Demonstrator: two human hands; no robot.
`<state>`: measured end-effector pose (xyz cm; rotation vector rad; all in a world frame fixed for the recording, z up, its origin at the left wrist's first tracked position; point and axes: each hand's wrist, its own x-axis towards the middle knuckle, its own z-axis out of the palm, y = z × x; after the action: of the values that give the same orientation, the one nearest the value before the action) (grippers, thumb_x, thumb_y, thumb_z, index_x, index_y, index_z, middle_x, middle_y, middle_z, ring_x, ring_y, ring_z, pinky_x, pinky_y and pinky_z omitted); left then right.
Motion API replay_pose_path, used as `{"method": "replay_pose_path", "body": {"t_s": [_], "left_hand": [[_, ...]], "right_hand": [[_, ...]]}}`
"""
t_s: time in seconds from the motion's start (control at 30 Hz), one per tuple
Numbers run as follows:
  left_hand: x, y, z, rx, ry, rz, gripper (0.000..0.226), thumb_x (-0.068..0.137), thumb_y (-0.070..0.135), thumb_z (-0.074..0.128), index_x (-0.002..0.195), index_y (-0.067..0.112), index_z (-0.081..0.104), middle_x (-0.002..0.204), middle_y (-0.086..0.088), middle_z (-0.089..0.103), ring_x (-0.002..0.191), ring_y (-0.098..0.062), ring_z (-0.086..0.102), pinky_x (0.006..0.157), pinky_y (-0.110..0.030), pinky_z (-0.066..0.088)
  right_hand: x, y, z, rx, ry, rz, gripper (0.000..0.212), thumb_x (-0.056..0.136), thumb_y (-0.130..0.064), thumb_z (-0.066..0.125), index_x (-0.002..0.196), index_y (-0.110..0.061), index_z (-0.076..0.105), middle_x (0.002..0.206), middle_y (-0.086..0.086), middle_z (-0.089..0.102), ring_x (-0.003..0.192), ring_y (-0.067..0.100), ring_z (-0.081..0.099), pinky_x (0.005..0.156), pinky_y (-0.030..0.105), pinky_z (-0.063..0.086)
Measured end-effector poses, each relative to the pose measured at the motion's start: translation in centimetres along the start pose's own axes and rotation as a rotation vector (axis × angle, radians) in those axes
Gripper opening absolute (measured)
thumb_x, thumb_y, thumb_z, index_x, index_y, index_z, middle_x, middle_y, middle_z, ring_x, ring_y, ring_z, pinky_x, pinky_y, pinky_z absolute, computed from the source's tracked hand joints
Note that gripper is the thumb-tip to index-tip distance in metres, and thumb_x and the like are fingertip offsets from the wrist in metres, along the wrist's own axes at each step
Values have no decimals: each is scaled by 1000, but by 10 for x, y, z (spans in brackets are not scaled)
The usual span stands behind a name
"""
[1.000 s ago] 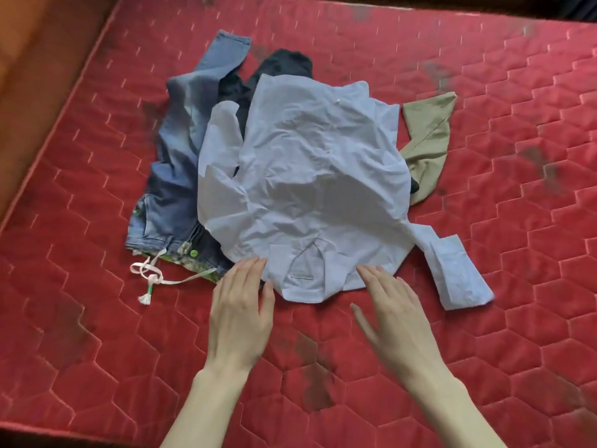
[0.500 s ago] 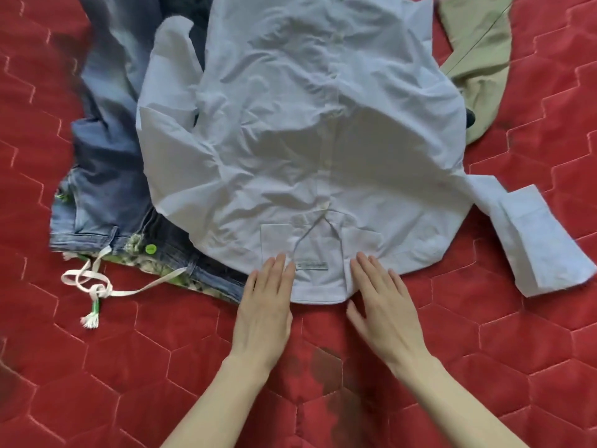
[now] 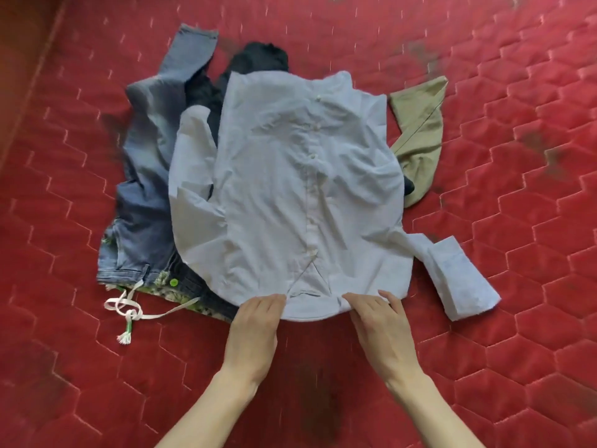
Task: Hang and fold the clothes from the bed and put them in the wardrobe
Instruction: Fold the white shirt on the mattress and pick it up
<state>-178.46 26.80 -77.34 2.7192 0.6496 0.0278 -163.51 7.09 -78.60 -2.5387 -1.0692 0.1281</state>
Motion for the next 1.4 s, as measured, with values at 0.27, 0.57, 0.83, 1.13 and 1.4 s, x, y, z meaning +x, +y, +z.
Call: {"method": "replay_pose_path", "body": {"t_s": [0.27,0.57,0.83,1.13,1.4], "left_hand": [[-16,88,-185,-148,-38,-60,53,73,-9,76,113,24,68,99,6,73,91,-21,72,64,-37,61],[-27,156,-357,-402,132,72,30,96,33,63,122,21,71,107,2,77,97,-22,74,82,-38,60],[25,207,-473,-391,181,299,21,93,14,71,111,27,69,92,11,75,88,-12,72,78,-37,57],[73,282,-549,-481,440,390,32,87,4,76,106,30,79,97,14,65,88,0,60,77,-10,43],[58,340,-584,-948,229,558,43,81,-22,59,98,12,79,95,2,80,97,-21,76,86,-40,62]], "right_hand": [[-12,-73,-199,193,-32,250,34,90,-9,75,116,-30,73,104,-9,78,89,22,73,77,36,55],[-36,-126,-380,329,156,336,15,101,-21,62,108,-32,71,92,-18,70,86,9,67,66,31,45],[-9,-139,-525,350,309,138,7,102,-31,64,98,-32,70,83,-19,70,77,4,68,65,35,55],[-9,-181,-638,581,-9,-83,20,101,-42,67,102,-25,78,94,-7,77,88,14,73,76,39,60],[42,-156,-666,682,468,-129,17,107,-16,54,109,-19,70,103,-13,73,105,13,70,94,40,57]]}}
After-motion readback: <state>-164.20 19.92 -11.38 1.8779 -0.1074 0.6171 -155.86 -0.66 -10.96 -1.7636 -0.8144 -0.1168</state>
